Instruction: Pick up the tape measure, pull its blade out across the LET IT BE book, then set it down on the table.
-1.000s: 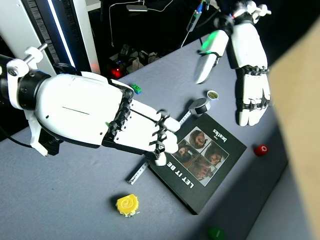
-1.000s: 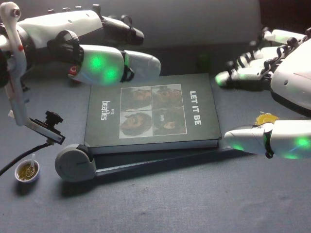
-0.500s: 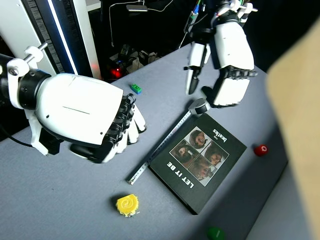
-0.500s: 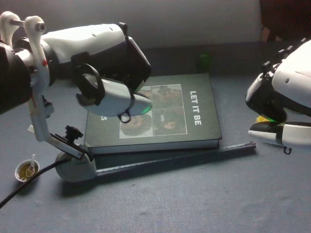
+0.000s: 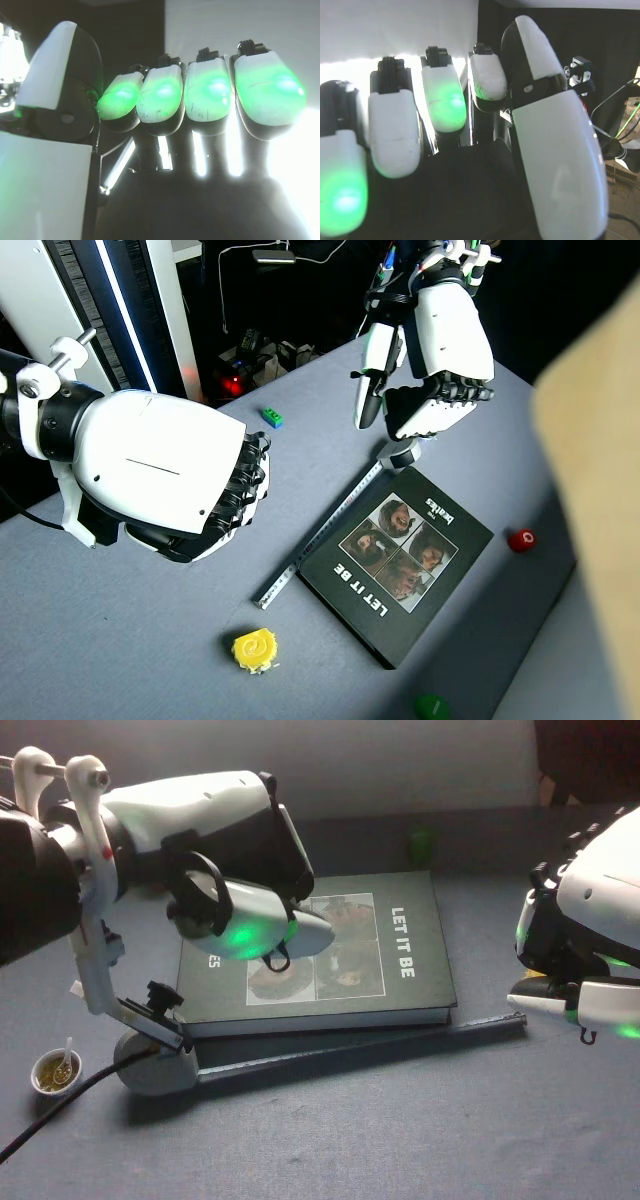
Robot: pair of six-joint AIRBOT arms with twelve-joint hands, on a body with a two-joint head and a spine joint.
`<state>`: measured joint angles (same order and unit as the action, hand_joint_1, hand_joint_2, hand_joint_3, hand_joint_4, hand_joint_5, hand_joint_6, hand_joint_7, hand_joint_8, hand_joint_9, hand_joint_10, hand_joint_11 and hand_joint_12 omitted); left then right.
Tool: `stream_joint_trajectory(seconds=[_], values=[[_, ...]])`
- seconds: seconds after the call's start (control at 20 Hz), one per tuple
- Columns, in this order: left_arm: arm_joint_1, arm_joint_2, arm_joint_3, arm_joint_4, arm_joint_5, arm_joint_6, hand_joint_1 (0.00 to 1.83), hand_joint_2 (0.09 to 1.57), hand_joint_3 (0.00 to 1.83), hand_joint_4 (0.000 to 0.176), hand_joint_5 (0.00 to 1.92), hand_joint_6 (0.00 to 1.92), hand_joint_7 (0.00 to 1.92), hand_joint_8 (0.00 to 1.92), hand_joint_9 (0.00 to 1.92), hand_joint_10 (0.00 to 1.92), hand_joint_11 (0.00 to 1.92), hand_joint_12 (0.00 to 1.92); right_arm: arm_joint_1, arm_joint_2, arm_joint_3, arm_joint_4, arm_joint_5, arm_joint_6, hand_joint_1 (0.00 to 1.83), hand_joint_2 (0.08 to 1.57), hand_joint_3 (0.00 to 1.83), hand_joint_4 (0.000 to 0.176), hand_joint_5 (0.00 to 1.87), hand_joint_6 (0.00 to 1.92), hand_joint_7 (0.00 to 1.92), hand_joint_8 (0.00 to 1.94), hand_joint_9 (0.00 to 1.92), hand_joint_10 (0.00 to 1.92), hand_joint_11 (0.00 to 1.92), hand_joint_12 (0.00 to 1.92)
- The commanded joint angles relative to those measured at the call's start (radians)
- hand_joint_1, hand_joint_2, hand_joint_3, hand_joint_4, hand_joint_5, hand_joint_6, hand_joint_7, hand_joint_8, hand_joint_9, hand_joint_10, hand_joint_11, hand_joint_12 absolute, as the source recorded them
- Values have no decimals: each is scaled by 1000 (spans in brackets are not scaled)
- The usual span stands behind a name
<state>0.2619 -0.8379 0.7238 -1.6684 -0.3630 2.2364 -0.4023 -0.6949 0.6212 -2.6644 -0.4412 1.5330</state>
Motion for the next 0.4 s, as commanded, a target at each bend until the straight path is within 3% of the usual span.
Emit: stream_joint_trajectory(seconds=[0.0, 0.35], values=[[-18, -1, -1, 29, 9, -8, 936, 1167, 0, 3, 1215, 1921, 1348, 1921, 1367, 1921, 1378, 1921, 15, 6, 1, 0, -85, -16, 754, 1370, 8, 176, 1394, 1921, 1537, 1941, 1715, 1921, 1921, 1921], [-11, -1, -1, 28, 38, -8, 968, 1142, 0, 3, 1235, 1921, 1345, 1921, 1364, 1921, 1386, 1921, 29, 0, 11, 136, -51, -142, 763, 1379, 8, 176, 1388, 1921, 1529, 1941, 1699, 1921, 1914, 1921]])
